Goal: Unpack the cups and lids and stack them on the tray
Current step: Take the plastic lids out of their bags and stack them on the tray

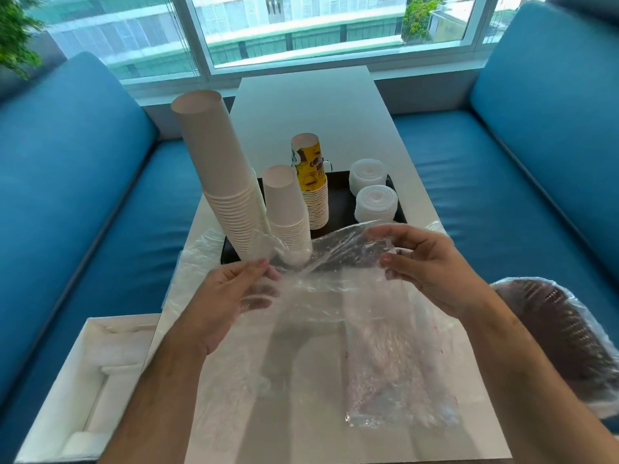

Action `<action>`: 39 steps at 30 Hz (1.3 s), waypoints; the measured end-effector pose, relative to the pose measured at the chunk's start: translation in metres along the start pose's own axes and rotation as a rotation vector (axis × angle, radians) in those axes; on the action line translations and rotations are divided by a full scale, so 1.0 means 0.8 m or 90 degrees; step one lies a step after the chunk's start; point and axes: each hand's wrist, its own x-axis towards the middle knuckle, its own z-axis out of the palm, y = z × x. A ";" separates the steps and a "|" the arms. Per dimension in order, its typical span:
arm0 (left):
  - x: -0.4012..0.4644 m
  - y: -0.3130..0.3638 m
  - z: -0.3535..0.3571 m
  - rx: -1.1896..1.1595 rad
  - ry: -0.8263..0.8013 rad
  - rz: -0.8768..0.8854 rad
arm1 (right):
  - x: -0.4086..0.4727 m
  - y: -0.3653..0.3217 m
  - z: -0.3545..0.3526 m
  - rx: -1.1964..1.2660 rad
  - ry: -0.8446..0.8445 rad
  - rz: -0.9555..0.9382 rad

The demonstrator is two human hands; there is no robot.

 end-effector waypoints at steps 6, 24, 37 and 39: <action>0.002 -0.011 -0.007 -0.113 0.083 0.049 | 0.005 0.004 -0.003 -0.007 0.033 -0.006; 0.019 -0.005 -0.021 -0.087 -0.010 0.086 | 0.004 0.001 -0.007 -0.005 -0.071 0.026; 0.014 0.012 -0.036 0.035 -0.116 0.125 | 0.002 0.006 -0.011 0.022 -0.098 0.028; 0.014 0.013 -0.038 0.053 -0.143 0.097 | 0.002 0.005 -0.010 0.028 -0.093 0.025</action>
